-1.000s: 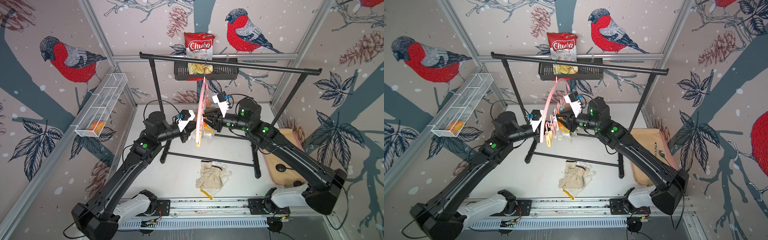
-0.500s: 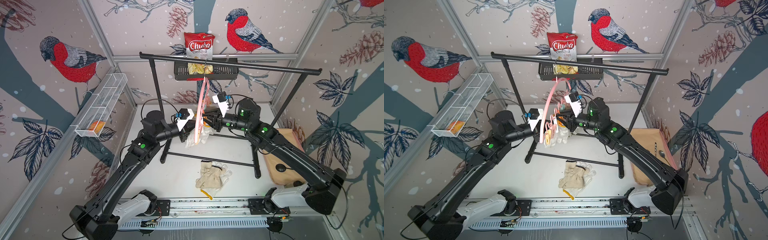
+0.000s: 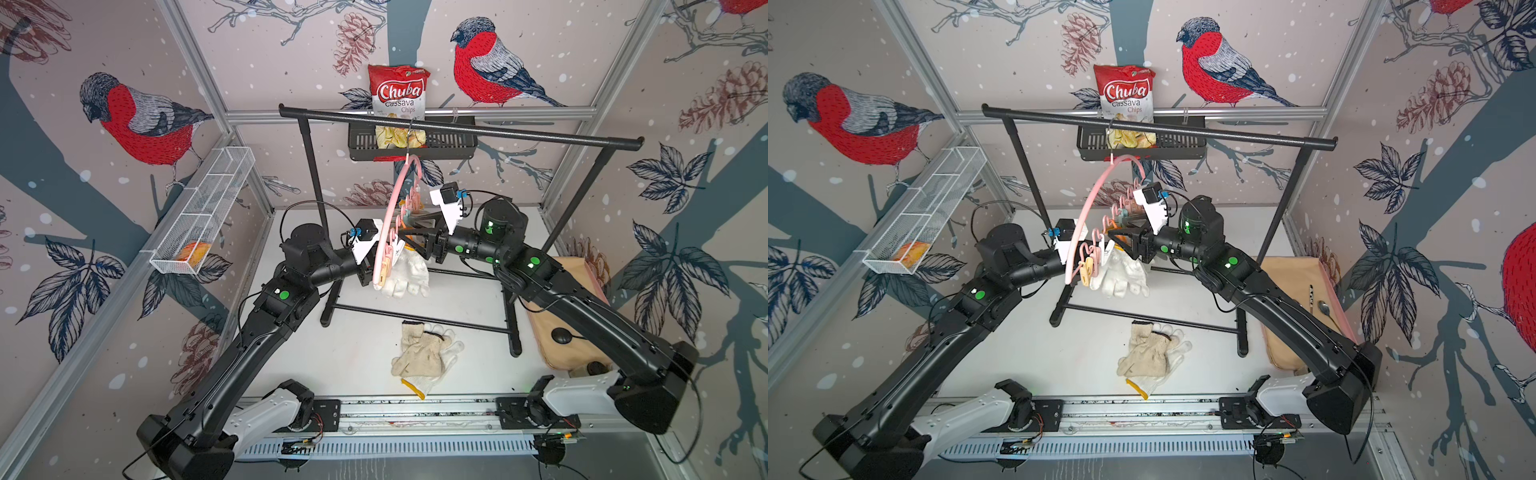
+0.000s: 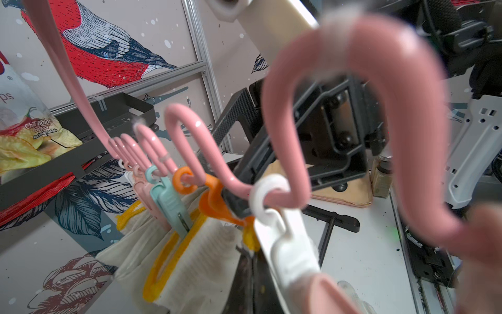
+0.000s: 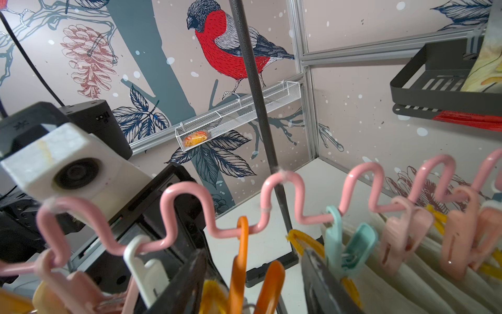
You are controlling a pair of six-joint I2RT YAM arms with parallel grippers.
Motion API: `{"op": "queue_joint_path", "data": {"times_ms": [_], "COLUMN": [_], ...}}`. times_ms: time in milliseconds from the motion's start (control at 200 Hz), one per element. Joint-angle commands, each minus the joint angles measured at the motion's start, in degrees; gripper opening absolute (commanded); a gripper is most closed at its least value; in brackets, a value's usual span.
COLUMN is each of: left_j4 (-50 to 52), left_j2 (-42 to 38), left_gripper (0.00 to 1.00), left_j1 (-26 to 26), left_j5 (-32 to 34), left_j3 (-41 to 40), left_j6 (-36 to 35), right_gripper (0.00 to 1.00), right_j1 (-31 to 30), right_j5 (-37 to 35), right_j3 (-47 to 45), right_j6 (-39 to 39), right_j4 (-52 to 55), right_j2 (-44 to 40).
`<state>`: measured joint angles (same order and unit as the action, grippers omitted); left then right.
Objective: Clip the gloves onto a hanger to dry
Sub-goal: Clamp the glove onto the hanger, then pick up the glove from the center of the board.
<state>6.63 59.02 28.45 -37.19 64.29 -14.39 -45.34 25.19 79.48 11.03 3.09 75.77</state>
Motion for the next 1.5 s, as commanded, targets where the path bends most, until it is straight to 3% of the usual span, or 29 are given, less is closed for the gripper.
{"op": "queue_joint_path", "data": {"times_ms": [0, 165, 365, 510, 580, 650, 861, 1091, 1211, 1496], "left_j4": [-3.59, -8.12, -8.83, -9.32, -9.23, -8.74, -1.71, 16.85, 24.44, 25.38], "left_j2": [-0.78, -4.26, -7.88, -10.79, -12.53, -14.61, -22.87, -32.48, -32.30, -29.28], "left_gripper": [0.04, 0.37, 0.56, 0.66, 0.78, 0.82, 0.84, 0.79, 0.77, 0.71], "left_j1": [0.01, 0.02, -0.21, -0.42, -0.52, -0.54, -0.64, -0.59, -0.58, -0.52], "left_j5": [2.47, 10.28, 20.52, 25.32, 27.84, 29.78, 31.61, 17.72, 15.19, 6.91], "left_j3": [-1.08, -5.45, -9.62, -12.27, -13.54, -14.72, -18.19, -20.56, -20.04, -22.10], "left_j6": [0.42, 2.24, 2.09, 2.51, 2.70, 2.87, 2.13, -12.61, -17.50, -15.88], "right_gripper": [0.66, 0.72, 0.75, 0.75, 0.75, 0.74, 0.61, 0.56, 0.55, 0.50], "right_j1": [0.09, 0.60, 1.74, 2.14, 2.10, 2.11, 1.25, -1.44, -1.77, -2.36], "right_j5": [-1.85, -3.17, -4.55, -6.25, -7.91, -10.02, -17.33, -21.56, -20.77, -15.25], "right_j3": [-0.25, -1.57, -4.03, -5.54, -7.36, -9.45, -17.40, -27.99, -32.91, -41.55], "right_j6": [-1.47, -1.54, 0.01, 1.34, 2.66, 4.34, 11.32, 15.81, 19.75, 31.86], "right_j4": [-1.54, -0.37, -0.52, 0.33, 0.24, 0.79, 7.46, 15.35, 15.67, 13.48], "right_j2": [-0.92, -2.91, -6.64, -8.98, -10.85, -12.97, -18.90, -22.42, -23.40, -21.84]}}
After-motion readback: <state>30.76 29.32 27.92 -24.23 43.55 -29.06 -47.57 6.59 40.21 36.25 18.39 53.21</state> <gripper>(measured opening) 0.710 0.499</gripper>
